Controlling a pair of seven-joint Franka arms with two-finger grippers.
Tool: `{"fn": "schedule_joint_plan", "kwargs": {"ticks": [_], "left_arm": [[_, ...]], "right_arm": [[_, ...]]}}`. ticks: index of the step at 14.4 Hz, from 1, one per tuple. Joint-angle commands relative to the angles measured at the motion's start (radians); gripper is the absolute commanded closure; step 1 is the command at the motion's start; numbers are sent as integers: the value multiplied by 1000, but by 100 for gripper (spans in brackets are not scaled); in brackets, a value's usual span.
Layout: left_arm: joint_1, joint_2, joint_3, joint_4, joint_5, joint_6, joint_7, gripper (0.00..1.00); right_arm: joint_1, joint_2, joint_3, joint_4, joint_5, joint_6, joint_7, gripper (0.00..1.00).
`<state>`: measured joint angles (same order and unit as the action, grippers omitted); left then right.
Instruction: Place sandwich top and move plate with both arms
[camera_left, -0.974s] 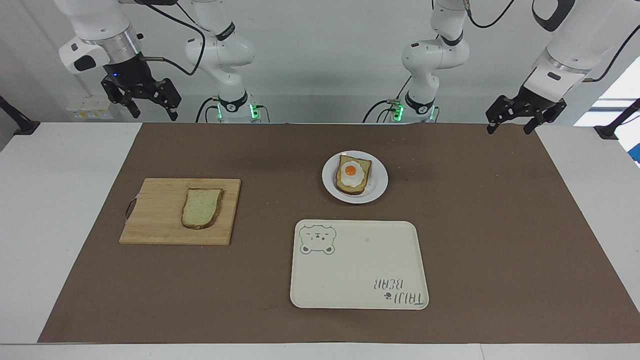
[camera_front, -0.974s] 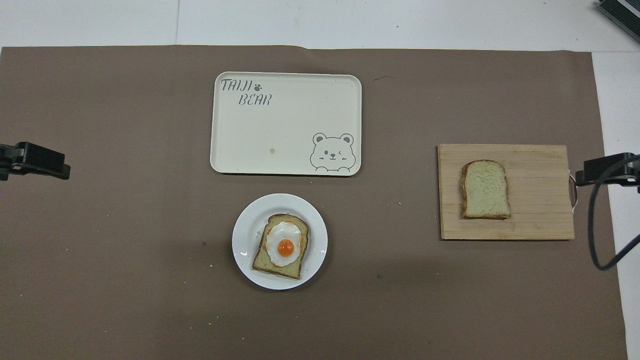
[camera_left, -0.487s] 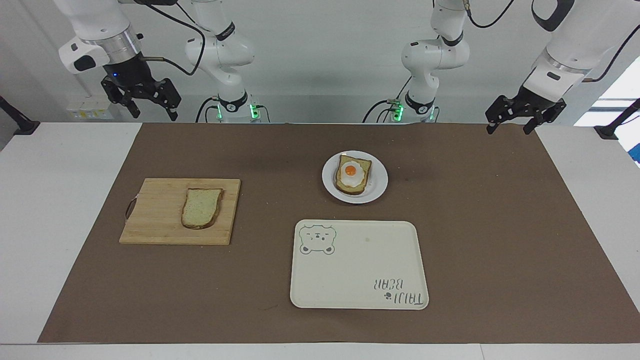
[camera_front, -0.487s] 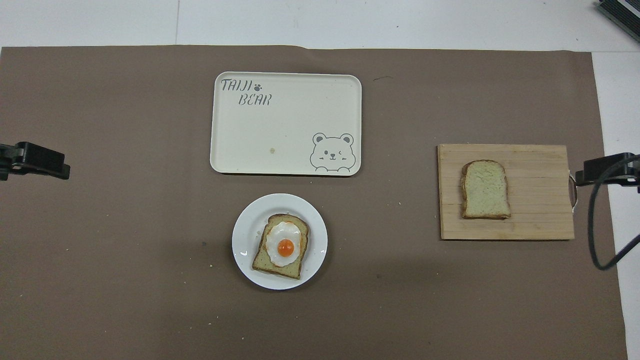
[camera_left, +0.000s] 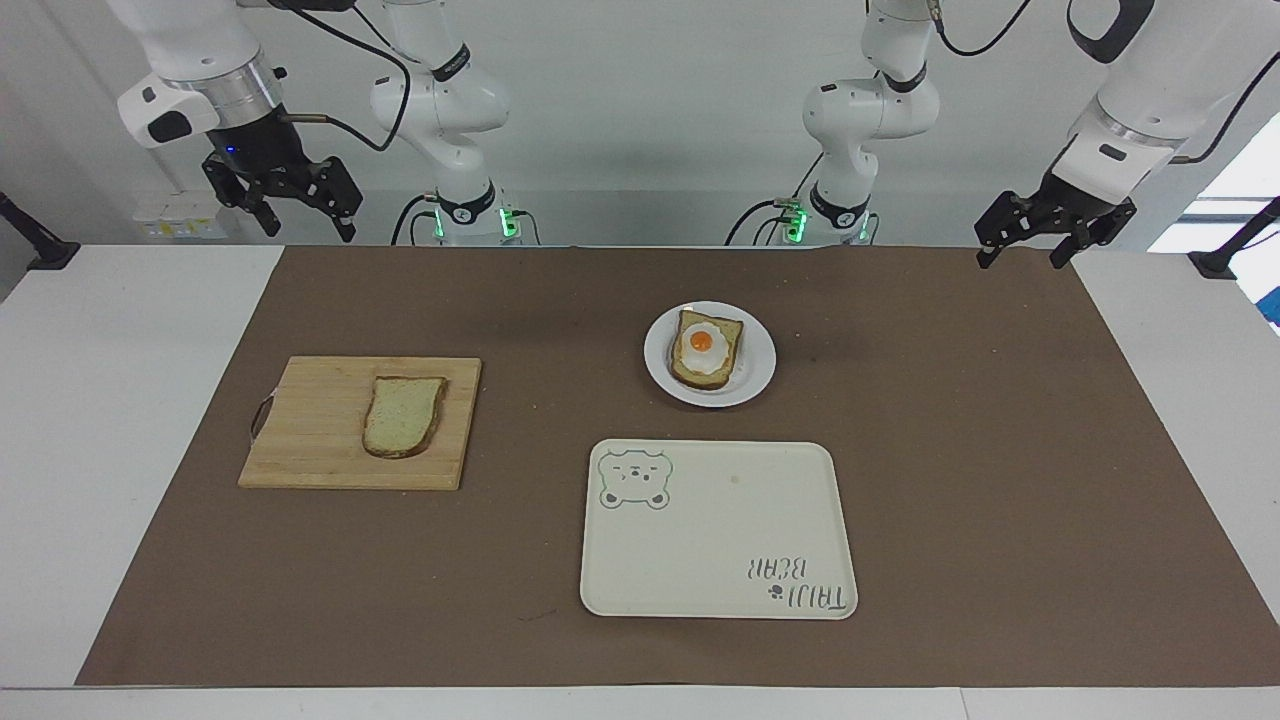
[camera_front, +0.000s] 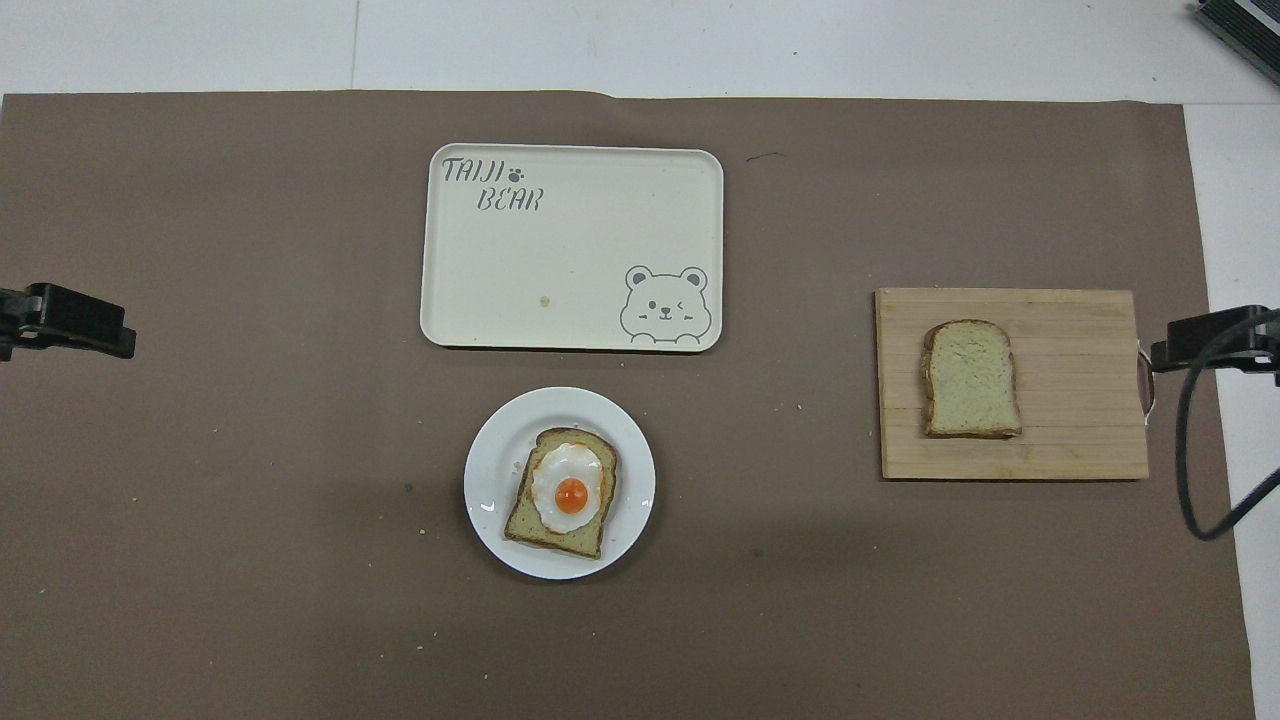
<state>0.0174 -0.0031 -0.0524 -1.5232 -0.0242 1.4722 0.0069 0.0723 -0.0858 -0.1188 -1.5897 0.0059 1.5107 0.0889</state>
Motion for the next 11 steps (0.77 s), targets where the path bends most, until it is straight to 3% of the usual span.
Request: {"fn": "schedule_joint_plan", "kwargs": {"ticks": [1, 11], "left_arm": [[-14, -21, 14, -22, 13, 3, 2, 0], [-25, -21, 2, -23, -13, 3, -2, 0]], "right_arm": [[-8, -26, -1, -52, -10, 58, -37, 0], [-25, 43, -1, -210, 9, 275, -195, 0]]}}
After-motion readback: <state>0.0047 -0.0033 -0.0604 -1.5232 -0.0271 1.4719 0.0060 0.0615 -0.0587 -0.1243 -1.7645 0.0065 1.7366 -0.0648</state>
